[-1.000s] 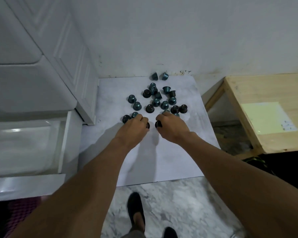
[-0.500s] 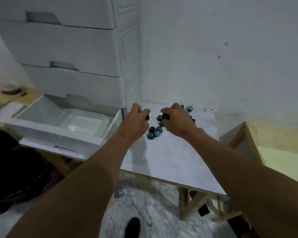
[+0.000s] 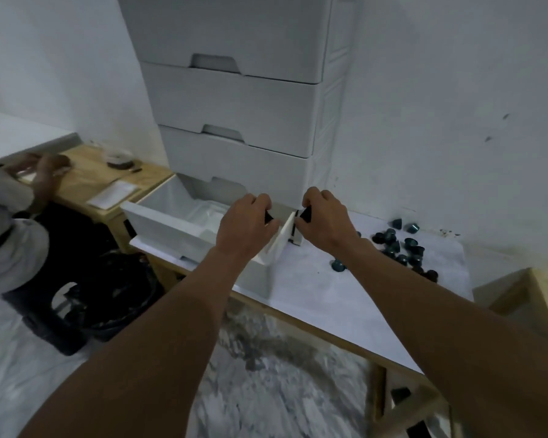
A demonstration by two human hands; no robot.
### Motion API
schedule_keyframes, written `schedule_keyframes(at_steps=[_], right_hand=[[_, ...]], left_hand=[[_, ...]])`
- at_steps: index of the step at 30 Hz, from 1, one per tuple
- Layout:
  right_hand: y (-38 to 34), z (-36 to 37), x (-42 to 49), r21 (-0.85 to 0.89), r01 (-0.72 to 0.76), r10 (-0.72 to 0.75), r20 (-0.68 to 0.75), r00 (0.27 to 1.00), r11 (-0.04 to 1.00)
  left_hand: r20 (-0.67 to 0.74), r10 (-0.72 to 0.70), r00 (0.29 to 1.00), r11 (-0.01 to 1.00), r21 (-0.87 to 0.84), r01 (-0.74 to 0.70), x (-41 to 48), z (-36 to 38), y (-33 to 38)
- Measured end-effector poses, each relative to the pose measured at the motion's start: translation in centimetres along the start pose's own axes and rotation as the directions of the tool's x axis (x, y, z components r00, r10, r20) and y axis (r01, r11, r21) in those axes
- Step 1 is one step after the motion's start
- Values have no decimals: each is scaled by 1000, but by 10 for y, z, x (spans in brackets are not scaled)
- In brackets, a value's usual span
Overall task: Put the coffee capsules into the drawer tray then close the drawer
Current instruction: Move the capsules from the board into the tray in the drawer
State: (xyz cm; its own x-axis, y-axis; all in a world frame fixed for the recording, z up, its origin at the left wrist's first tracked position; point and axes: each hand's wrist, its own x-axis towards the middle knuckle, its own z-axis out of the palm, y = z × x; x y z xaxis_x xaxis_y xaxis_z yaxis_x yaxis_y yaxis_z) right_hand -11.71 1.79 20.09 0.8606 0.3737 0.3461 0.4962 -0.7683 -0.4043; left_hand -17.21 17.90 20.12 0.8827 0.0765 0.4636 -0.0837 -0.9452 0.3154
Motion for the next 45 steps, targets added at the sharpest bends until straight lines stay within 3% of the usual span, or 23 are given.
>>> schedule_keyframes(at_steps=[8, 16, 24, 33, 45], right_hand=[[-58, 70, 51, 52, -73, 75, -49, 996, 996], [-83, 135, 92, 34, -165, 165, 12, 986, 986], [-75, 182, 135, 1, -242, 240, 126, 963, 970], [-52, 251, 174, -7, -303, 290, 314, 904, 953], [-64, 301, 190, -25, -374, 337, 491, 803, 927]], left_hand=[[84, 11, 996, 990, -139, 1, 25, 2, -105], [235, 83, 968, 982, -185, -39, 58, 13, -193], [375, 56, 925, 981, -192, 19, 101, 43, -242], [634, 93, 768, 990, -139, -4, 145, 84, -285], [833, 145, 534, 989, -110, -96, 168, 116, -336]])
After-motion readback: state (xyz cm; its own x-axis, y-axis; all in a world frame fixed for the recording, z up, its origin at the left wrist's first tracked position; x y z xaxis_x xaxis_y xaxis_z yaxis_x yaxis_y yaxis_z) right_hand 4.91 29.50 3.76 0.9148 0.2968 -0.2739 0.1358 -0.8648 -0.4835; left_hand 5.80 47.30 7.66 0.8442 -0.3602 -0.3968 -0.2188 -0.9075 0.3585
